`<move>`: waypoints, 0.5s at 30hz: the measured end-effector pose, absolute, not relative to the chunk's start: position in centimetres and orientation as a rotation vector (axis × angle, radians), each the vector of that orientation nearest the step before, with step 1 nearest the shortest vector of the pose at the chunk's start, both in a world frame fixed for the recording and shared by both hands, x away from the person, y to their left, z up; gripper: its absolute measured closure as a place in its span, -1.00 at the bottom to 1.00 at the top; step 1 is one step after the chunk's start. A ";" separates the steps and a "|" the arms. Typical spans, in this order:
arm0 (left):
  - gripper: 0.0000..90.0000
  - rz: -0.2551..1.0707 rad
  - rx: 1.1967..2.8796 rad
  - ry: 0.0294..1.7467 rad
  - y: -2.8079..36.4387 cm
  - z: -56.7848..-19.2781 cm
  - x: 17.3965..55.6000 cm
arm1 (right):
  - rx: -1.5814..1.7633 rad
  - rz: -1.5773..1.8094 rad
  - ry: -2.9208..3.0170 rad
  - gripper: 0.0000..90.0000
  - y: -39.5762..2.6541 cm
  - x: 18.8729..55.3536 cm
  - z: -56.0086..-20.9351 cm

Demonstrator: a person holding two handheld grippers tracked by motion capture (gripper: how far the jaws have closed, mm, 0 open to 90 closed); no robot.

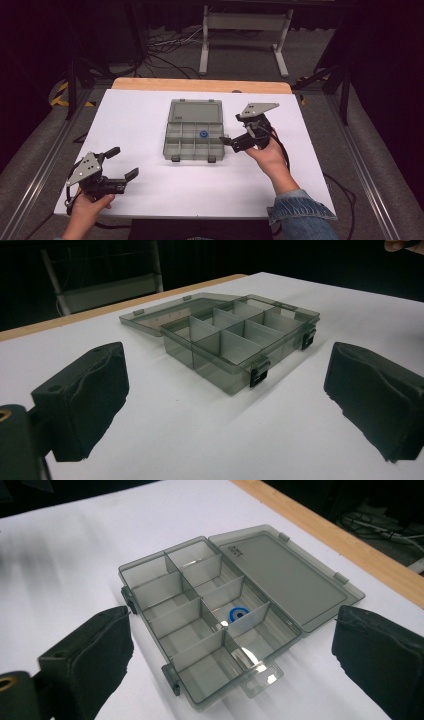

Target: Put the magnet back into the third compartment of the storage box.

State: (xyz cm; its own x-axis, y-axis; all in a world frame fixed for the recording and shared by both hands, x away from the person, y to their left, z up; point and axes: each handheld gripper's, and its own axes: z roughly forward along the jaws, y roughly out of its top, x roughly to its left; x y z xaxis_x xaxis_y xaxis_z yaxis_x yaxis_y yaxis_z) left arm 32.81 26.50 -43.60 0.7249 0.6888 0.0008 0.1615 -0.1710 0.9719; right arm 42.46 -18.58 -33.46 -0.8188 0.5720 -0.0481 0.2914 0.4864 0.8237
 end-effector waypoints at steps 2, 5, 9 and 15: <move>-0.89 0.538 1.712 0.681 26.5 -43.6 32.8 | 0.728 1.281 2.392 -0.99 -19.3 41.9 -33.4; -0.89 0.537 1.712 0.681 26.5 -43.6 32.8 | 0.719 1.319 2.351 -1.00 -20.4 41.2 -33.4; -0.89 0.539 1.714 0.677 26.5 -43.6 32.8 | 0.674 1.378 2.283 -1.00 -21.9 40.2 -33.7; -0.89 0.535 1.713 0.678 26.5 -43.6 32.8 | 0.676 1.445 2.200 -1.00 -23.9 39.1 -34.4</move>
